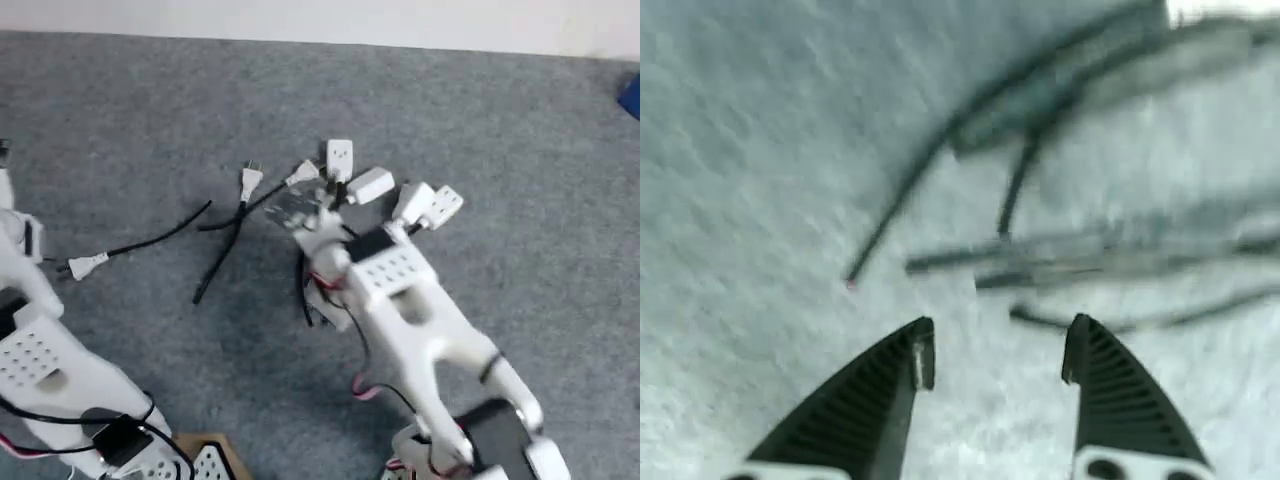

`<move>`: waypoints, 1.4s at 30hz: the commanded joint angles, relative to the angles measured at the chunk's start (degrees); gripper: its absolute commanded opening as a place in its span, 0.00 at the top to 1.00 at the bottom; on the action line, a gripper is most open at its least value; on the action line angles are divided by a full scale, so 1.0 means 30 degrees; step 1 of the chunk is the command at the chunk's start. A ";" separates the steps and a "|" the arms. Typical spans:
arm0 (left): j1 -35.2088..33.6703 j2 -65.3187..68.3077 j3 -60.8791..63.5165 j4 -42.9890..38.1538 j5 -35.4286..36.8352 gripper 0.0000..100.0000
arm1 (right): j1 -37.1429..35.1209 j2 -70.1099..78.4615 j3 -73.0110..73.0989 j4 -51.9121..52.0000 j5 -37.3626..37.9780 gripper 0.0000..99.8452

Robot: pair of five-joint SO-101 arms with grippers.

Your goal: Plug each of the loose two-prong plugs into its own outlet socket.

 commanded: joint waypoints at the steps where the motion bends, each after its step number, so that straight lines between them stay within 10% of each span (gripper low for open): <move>1: 0.2505 -0.0454 0.2066 0.1436 -0.0322 0.73 | 0.1597 -0.3004 0.2857 -0.0630 -0.0176 0.78; 11: 0.5495 -0.5436 0.8923 0.1407 -0.0527 0.74 | 0.3297 -0.5026 0.7341 -0.2769 -0.1055 0.78; 18: 0.8894 -0.9158 1.1033 0.6154 -0.5480 0.78 | 0.3297 -0.5026 0.7429 -0.2769 -0.1055 0.78; 35: 1.9883 -1.0125 1.0300 1.0286 -0.3253 0.78 | 0.3355 -0.5026 0.7575 -0.2799 -0.1055 0.78; 42: 1.4696 -1.2234 0.6432 1.0344 -0.1026 0.78 | 0.3355 -0.5026 0.7604 -0.2857 -0.1055 0.78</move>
